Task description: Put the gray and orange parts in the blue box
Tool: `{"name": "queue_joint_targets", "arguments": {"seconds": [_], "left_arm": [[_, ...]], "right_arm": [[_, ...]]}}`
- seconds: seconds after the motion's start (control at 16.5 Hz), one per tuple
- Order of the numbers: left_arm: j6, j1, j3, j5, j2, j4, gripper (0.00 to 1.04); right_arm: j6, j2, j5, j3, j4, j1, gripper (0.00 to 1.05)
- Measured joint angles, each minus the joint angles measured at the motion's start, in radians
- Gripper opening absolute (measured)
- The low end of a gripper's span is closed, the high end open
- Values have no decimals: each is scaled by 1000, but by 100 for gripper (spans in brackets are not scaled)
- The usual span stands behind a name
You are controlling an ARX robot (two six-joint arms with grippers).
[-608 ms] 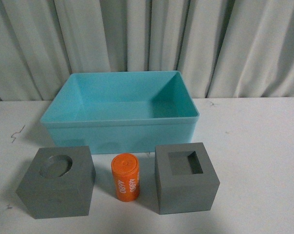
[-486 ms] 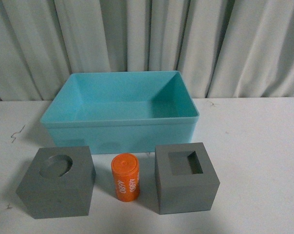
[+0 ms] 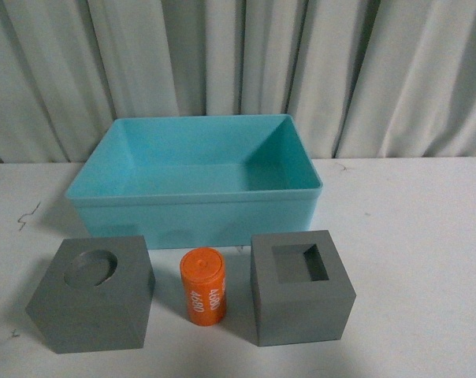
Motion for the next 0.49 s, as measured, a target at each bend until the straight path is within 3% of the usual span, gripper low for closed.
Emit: {"name": "queue_joint_targets", "arguments": {"seconds": [0.49], "left_arm": [[0, 0, 0, 0, 0, 0, 98]], "right_arm": [[0, 0, 0, 0, 0, 0, 98]]}}
